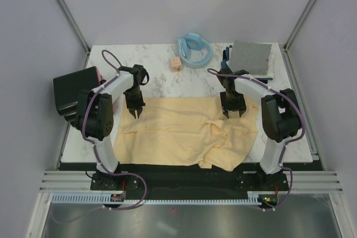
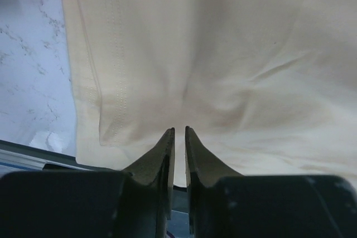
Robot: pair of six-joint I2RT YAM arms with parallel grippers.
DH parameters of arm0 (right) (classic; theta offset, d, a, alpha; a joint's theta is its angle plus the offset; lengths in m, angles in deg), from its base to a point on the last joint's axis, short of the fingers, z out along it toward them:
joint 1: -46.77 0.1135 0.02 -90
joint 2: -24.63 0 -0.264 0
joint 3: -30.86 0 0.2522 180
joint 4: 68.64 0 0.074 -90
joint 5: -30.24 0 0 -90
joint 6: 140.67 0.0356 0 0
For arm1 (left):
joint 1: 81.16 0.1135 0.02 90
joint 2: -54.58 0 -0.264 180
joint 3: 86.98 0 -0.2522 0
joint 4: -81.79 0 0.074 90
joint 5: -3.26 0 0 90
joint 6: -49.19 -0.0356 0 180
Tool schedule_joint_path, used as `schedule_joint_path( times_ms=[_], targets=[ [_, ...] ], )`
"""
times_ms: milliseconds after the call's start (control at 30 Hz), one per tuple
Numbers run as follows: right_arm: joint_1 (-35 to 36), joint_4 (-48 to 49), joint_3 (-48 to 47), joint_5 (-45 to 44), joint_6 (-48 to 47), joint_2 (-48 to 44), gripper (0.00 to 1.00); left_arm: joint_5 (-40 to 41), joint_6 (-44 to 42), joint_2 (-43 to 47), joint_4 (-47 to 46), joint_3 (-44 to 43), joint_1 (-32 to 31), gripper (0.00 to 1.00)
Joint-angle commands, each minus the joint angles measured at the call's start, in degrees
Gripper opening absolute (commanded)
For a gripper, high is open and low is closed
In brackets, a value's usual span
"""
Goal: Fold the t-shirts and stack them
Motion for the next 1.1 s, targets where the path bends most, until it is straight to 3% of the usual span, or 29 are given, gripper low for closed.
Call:
schedule_joint_path(
  times_ms=[0,133,233,367,500,767,1067],
  targets=[
    [0.0,1.1,-2.9,2.6,-0.6,6.7,0.61,-0.7,-2.5,-0.9,1.6,-2.6,-0.1,0.17],
    [0.0,1.8,-3.9,5.7,-0.8,9.6,0.6,-1.2,-1.9,-1.1,1.5,-2.4,-0.1,0.03],
    [0.1,2.3,-4.0,6.9,-1.7,11.2,0.57,-2.8,-2.1,-1.7,1.2,-1.9,-0.1,0.02],
    [-0.7,2.0,-3.5,7.0,-3.2,13.4,0.25,-4.5,-2.0,-2.2,1.8,-1.2,-0.1,0.02],
    [-3.0,2.3,-3.1,9.3,-3.8,14.6,0.07,-3.1,-1.9,-2.3,2.2,0.3,-0.1,0.02],
    [-9.9,2.0,-5.0,8.8,-4.3,15.8,0.06,-1.1,-0.8,-4.6,3.0,-0.7,0.5,0.02],
    [-12.5,1.8,-10.6,7.5,-4.6,19.7,0.15,-1.0,0.6,-10.2,5.9,-8.5,1.0,0.02]
  ],
)
